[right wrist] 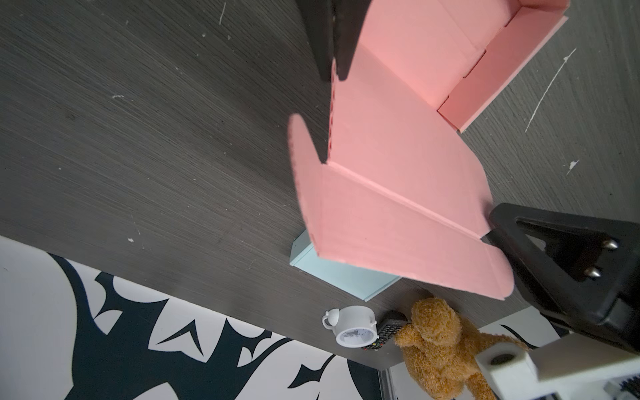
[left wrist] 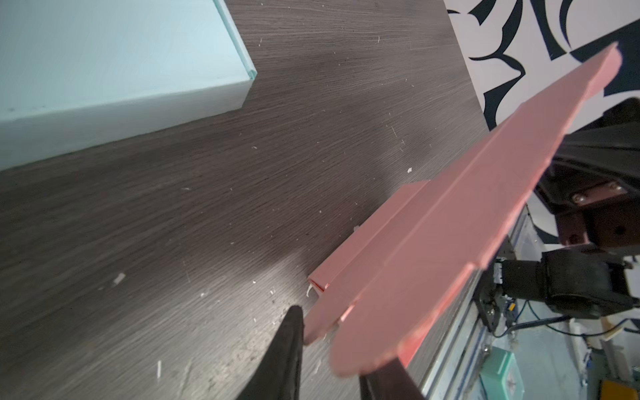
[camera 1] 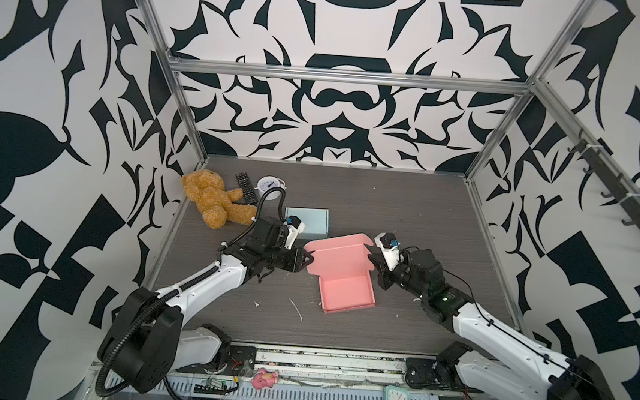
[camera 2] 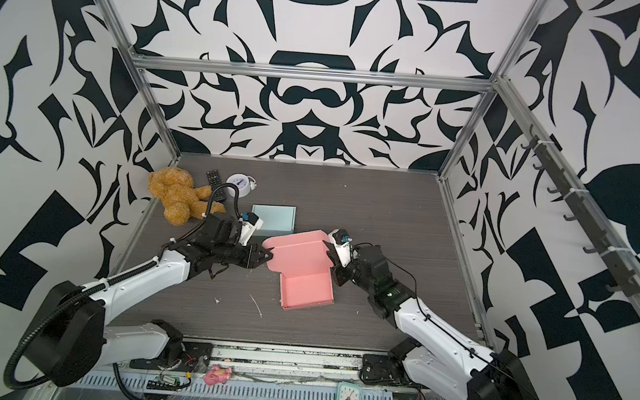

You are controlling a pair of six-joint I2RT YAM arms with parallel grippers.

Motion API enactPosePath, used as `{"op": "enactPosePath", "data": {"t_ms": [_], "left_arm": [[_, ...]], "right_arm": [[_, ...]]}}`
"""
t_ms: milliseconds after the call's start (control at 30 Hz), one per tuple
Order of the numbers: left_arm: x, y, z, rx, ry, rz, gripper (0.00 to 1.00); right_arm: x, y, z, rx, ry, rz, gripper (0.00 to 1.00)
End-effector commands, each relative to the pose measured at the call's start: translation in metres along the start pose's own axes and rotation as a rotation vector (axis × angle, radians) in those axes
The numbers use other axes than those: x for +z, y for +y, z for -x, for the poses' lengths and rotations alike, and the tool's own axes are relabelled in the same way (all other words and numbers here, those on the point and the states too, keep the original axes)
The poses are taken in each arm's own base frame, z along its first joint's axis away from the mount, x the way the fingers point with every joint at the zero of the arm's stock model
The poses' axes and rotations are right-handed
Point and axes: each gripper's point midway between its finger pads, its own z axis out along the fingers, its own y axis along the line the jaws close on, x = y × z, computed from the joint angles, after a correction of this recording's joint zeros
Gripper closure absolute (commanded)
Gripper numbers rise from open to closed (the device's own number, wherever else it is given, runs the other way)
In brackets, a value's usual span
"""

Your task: Fold the paper box

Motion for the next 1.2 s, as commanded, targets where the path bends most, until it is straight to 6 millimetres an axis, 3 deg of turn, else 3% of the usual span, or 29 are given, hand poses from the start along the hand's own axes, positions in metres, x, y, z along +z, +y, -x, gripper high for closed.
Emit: {"op": "enactPosePath", "data": {"t_ms": [0, 700, 1167], "left_arm": [[0.002, -0.001, -0.006, 0.002, 0.013, -0.013, 0.76], [-0.003, -0.008, -0.002, 0.035, 0.007, 0.02, 0.9], [-0.01, -0.01, 0.04, 0.079, -0.095, 0.093, 0.93]], "right_arm": [[-0.001, -0.001, 0.009, 0.014, -0.025, -0.006, 1.0], [-0.002, -0.005, 0.009, 0.023, 0.003, -0.029, 1.0], [-0.001, -0.012, 0.018, 0.183, 0.009, -0.074, 1.0]]}}
